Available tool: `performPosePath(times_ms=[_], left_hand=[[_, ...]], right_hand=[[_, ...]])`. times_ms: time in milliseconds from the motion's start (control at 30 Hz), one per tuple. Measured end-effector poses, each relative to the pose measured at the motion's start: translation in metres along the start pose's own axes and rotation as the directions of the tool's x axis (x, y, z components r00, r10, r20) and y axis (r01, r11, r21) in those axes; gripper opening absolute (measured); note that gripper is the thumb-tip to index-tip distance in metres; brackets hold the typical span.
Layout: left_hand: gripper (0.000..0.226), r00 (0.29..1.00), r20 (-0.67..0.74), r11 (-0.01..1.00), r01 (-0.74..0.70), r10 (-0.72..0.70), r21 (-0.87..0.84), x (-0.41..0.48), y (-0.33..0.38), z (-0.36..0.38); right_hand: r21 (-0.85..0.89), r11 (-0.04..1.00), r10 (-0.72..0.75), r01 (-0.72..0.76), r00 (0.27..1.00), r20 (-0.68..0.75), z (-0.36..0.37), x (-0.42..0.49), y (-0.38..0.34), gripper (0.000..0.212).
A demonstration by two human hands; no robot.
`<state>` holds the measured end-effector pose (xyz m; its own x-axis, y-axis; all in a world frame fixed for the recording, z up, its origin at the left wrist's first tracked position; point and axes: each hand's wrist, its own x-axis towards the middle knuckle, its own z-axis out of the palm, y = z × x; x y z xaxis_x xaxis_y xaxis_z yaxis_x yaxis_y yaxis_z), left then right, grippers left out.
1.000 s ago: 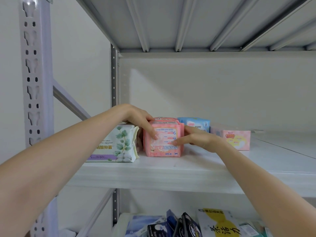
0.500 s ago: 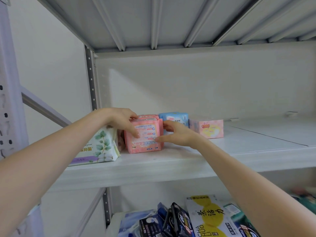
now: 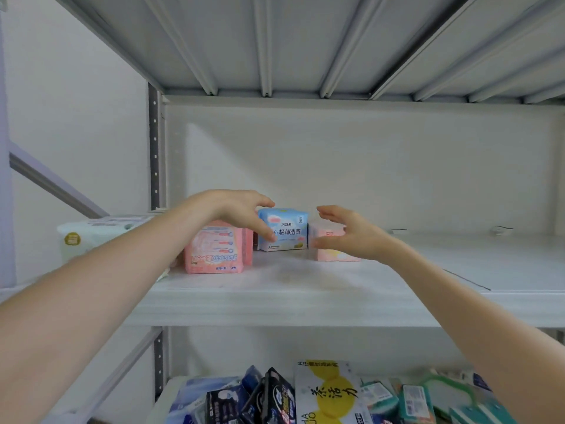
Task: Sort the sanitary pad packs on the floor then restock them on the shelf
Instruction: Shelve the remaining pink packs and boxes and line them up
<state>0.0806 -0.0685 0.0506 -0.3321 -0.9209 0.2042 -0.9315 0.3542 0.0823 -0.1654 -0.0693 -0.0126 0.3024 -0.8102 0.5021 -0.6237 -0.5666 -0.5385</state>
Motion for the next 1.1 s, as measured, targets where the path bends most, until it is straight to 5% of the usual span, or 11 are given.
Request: performPosePath(times_ms=[333, 633, 933, 1100], left_hand=[[0.102, 0.987, 0.075, 0.979, 0.128, -0.141, 0.161, 0.080, -0.008, -0.010], [0.104, 0.955, 0.169, 0.935, 0.184, -0.243, 0.302, 0.144, -0.024, -0.008], [0.107, 0.921, 0.263, 0.940, 0.220, -0.289, 0.261, 0.177, -0.038, 0.003], [0.100, 0.916, 0.284, 0.944, 0.212, -0.282, 0.253, 0.179, -0.043, 0.006]], right_hand=[[-0.181, 0.983, 0.030, -0.011, 0.994, 0.102, -0.030, 0.076, 0.034, 0.086], [-0.247, 0.959, 0.209, -0.138, 0.933, 0.291, -0.024, 0.152, 0.062, 0.096], [-0.294, 0.937, 0.301, -0.187, 0.860, 0.413, -0.002, 0.198, 0.074, 0.104], [-0.326, 0.935, 0.269, -0.139, 0.876, 0.399, 0.012, 0.203, 0.075, 0.096]])
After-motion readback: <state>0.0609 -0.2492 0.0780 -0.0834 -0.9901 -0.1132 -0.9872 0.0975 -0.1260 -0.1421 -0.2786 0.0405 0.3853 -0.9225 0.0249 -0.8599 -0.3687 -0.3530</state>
